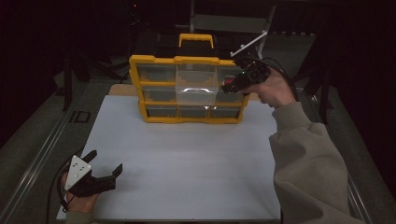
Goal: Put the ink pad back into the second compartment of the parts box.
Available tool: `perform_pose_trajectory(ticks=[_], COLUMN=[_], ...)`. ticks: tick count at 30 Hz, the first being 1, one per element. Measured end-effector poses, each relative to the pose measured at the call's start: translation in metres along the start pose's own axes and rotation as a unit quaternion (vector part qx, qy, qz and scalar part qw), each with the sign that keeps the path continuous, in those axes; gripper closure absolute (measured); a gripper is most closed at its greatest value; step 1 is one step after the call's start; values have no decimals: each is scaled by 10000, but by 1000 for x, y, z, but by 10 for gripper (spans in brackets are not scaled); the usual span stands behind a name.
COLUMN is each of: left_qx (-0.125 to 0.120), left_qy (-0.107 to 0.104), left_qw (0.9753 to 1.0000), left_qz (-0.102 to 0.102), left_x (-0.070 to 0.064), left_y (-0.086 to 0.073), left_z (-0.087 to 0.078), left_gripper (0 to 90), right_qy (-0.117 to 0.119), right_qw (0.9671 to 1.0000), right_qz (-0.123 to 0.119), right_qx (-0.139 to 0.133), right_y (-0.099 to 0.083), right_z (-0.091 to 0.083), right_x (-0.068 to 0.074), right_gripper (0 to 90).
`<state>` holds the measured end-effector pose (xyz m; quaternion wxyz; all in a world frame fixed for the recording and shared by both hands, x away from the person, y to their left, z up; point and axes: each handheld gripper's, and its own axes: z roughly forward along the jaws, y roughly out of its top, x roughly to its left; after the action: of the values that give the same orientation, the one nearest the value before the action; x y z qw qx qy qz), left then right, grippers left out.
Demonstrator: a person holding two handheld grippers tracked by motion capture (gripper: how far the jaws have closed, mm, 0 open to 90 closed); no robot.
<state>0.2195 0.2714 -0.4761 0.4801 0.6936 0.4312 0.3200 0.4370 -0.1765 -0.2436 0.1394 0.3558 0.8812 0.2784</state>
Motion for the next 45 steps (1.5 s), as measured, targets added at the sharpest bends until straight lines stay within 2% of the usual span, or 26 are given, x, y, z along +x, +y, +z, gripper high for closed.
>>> perform_pose_trajectory(ticks=[6, 12, 27, 34, 45], left_qx=[0, 10, 18, 22, 13], left_qy=[0, -4, -2, 6, 28], left_qw=[10000, 10000, 10000, 10000, 10000], left_qz=[-5, 2, 1, 3, -3], left_x=[0, 0, 0, 0, 1], left_y=[0, 0, 0, 0, 0], left_z=[0, 0, 1, 1, -1], left_gripper=[2, 2, 2, 2, 4], right_qy=[-20, -39, 23, 43, 114], right_qw=[10000, 9999, 9998, 9996, 9991], right_qz=[77, 34, -22, -52, -227], right_qx=[-38, -111, -205, -276, -329], right_y=[7, 14, 26, 32, 45], right_z=[-4, -9, -9, -10, -5], right_x=[-1, 2, 12, 20, 38], right_gripper=[296, 295, 295, 295, 295])
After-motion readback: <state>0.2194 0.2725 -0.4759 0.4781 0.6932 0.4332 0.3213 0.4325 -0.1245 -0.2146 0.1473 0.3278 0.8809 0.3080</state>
